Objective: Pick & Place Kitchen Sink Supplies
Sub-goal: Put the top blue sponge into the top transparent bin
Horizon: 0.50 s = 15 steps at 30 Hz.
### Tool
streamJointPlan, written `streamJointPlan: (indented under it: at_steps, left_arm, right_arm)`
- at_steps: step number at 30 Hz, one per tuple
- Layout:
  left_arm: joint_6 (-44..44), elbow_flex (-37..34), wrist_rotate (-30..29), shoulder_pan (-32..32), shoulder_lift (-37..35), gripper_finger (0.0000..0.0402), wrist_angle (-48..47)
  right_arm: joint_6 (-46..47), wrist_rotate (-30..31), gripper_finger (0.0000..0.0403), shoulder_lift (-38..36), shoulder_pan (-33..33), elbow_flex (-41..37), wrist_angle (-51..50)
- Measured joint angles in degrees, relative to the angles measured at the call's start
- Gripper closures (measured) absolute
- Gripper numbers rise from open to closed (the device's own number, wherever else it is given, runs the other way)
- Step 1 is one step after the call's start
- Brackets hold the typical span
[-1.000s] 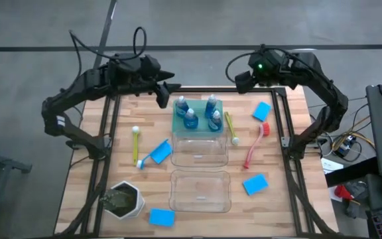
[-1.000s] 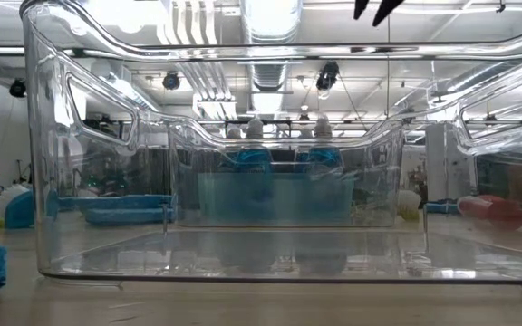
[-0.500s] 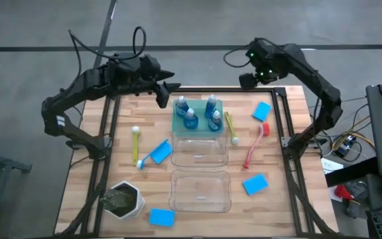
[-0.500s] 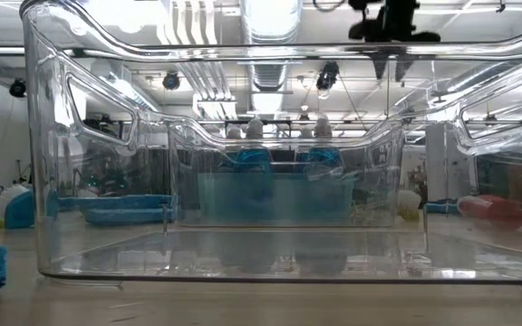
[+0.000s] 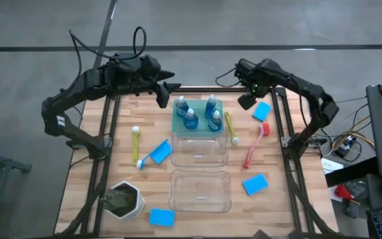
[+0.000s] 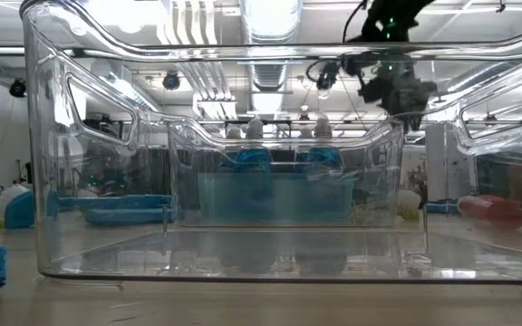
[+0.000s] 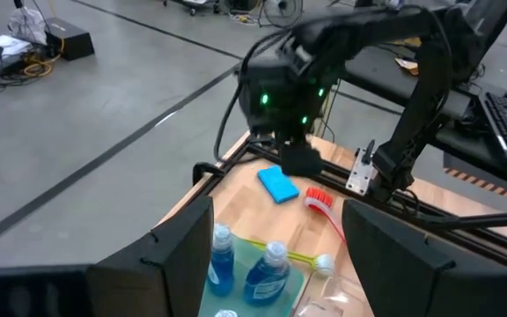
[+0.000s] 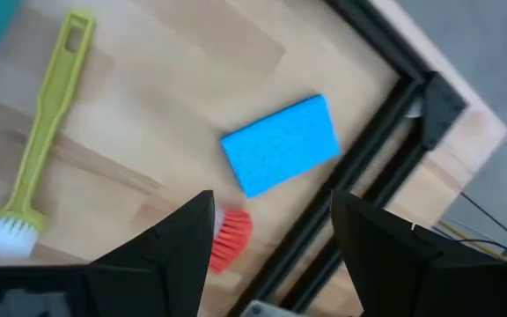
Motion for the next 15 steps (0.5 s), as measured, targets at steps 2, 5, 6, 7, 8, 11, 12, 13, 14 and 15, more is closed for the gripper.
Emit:
streamJointPlan:
  at_steps: [2,5,6,7,8,11,12,13,14,15]
  left_arm:
    - [-0.22,0.01,0.00,0.00,0.00,0.0158,0.00]
    - [-0.24,0.01,0.02,0.00,0.00,0.0158,0.11]
    - [-0.24,0.01,0.02,0.00,0.00,0.0158,0.32]
    - [-0.24,0.01,0.02,0.00,0.02,0.0158,0.39]
    - [-0.26,0.01,0.01,0.00,0.02,0.0158,0.36]
    - [-0.28,0.00,0.00,0.00,0.02,0.0158,0.37]
    - [-0.30,0.01,0.01,0.00,0.02,0.0158,0.37]
    - [-0.32,0.01,0.00,0.00,0.02,0.0158,0.36]
    - [-0.33,0.01,0.00,0.00,0.02,0.0158,0.40]
    - [-0.33,0.01,0.00,0.00,0.02,0.0158,0.45]
  right_arm:
    - [0.00,-0.22,0.0179,0.29,-0.03,-2.92,2.37]
    - [0.06,-0.53,0.0179,0.32,-0.16,-7.61,5.86]
    - [0.13,-0.51,0.0179,0.32,-0.24,-9.14,6.67]
    - [0.24,-0.29,0.0179,0.32,-0.28,-10.68,7.25]
    - [0.32,0.23,0.0179,0.32,-0.29,-12.10,7.70]
    - [0.48,1.43,0.0179,0.32,-0.31,-16.01,9.21]
    - [0.24,1.44,0.0179,0.32,-0.29,-17.21,10.04]
    - [0.06,1.46,0.0179,0.32,-0.29,-18.40,10.95]
    - [0.02,1.46,0.0179,0.32,-0.31,-19.43,11.65]
    - [0.02,1.49,0.0179,0.28,-0.31,-20.54,12.38]
